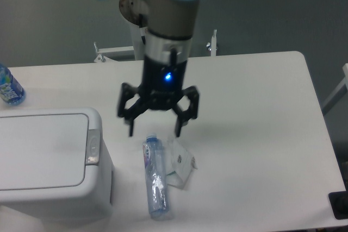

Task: Open the trash can
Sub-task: 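Move the gripper down to the white trash can's lid edge, then push the lid edge with the gripper finger to flip it open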

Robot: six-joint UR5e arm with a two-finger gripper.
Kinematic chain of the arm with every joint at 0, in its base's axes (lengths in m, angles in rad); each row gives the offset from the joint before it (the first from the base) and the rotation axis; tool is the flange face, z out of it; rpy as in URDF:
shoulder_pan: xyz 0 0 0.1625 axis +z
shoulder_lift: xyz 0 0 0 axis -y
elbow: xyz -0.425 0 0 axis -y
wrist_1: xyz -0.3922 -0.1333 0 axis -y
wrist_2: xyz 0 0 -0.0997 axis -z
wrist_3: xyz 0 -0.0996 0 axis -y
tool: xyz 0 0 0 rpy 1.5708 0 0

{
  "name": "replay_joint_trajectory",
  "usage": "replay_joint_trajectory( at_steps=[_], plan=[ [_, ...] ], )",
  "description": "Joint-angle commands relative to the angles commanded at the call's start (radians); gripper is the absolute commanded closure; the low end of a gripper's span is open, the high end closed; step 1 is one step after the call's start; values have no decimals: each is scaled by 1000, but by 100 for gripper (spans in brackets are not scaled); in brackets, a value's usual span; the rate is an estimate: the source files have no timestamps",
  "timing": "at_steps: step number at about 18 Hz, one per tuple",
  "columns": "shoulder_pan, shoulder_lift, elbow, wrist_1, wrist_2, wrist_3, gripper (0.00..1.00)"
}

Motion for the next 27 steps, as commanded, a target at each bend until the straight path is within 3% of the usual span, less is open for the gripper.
replay_joint_trajectory(
  at_steps=[27],
  plan=[
    [-35,-9,-14,3,3,0,0]
  ],
)
